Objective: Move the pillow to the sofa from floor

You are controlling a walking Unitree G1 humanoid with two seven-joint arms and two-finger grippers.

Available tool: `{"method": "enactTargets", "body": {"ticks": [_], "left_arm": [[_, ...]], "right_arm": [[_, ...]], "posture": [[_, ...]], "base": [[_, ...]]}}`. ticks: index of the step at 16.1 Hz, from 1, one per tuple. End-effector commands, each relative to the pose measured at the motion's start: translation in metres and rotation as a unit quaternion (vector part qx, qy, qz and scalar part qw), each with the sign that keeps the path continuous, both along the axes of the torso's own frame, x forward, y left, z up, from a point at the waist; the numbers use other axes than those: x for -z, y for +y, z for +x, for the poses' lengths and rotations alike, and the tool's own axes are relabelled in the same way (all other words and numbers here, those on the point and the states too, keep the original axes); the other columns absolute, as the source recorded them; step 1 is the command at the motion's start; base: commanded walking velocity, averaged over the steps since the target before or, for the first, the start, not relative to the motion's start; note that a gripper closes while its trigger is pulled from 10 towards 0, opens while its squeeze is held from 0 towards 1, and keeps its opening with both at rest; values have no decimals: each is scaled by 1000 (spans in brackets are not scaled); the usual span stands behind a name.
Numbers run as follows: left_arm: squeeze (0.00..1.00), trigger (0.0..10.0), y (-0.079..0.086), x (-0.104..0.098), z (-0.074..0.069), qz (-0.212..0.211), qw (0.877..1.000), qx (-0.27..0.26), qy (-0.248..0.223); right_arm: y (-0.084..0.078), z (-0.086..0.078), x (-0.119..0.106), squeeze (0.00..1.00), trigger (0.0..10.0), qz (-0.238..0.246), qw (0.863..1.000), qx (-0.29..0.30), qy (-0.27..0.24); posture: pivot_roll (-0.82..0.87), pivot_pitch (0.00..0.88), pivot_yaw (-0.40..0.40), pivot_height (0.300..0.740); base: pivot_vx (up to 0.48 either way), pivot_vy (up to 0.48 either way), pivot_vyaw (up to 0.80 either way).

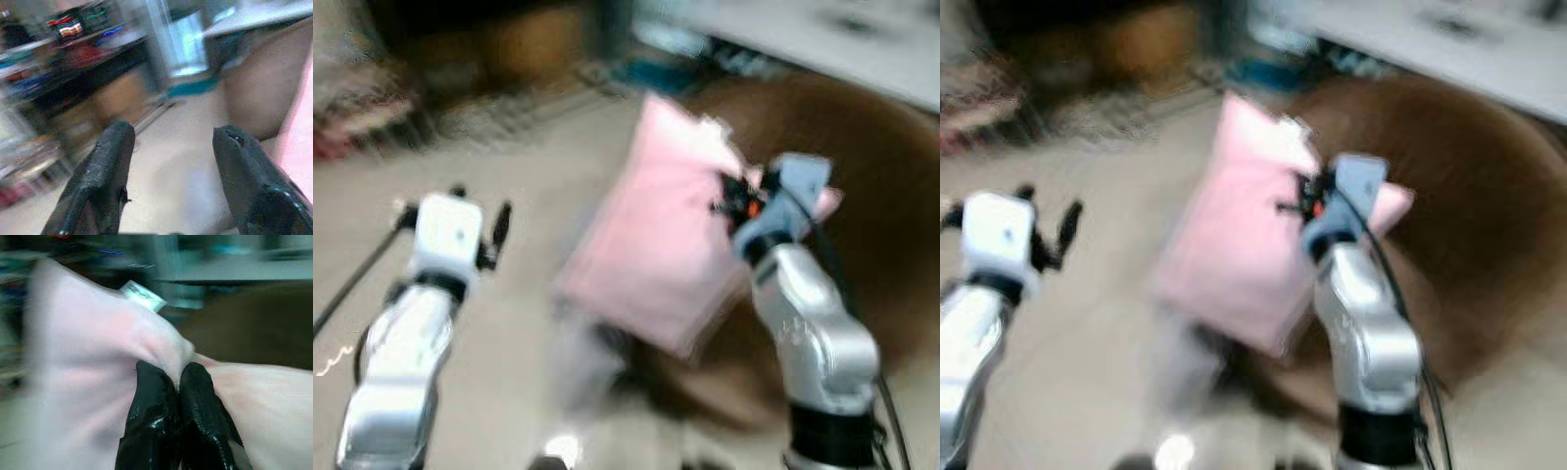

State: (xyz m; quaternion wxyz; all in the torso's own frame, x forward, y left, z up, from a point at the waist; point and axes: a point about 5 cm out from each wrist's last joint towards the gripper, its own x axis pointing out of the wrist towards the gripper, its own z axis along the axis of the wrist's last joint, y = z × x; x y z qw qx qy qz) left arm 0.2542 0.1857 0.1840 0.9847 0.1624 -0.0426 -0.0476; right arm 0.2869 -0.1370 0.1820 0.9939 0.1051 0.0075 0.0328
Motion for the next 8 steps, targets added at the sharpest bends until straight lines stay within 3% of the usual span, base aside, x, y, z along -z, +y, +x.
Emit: {"method": "enactTargets", "body": {"ticks": [1, 7, 8], "left_arm": [[0, 10000, -5, 2, -3, 0, 1000, 19, 4], [0, 10000, -5, 4, -3, 0, 1000, 26, 4], [0, 10000, -5, 3, -3, 0, 1000, 24, 3]], "right_arm": [[-10, -1, -12, 0, 10000, 2, 999, 28, -30], [-10, -2, -11, 0, 10000, 0, 999, 30, -33], [-8, -2, -12, 0, 10000, -1, 999, 20, -39]], "posture": [[66, 0, -28, 740], [64, 0, -20, 740], [64, 0, -20, 740]], "base": [[0, 0, -800], [0, 0, -783], [0, 0, 0]]}}
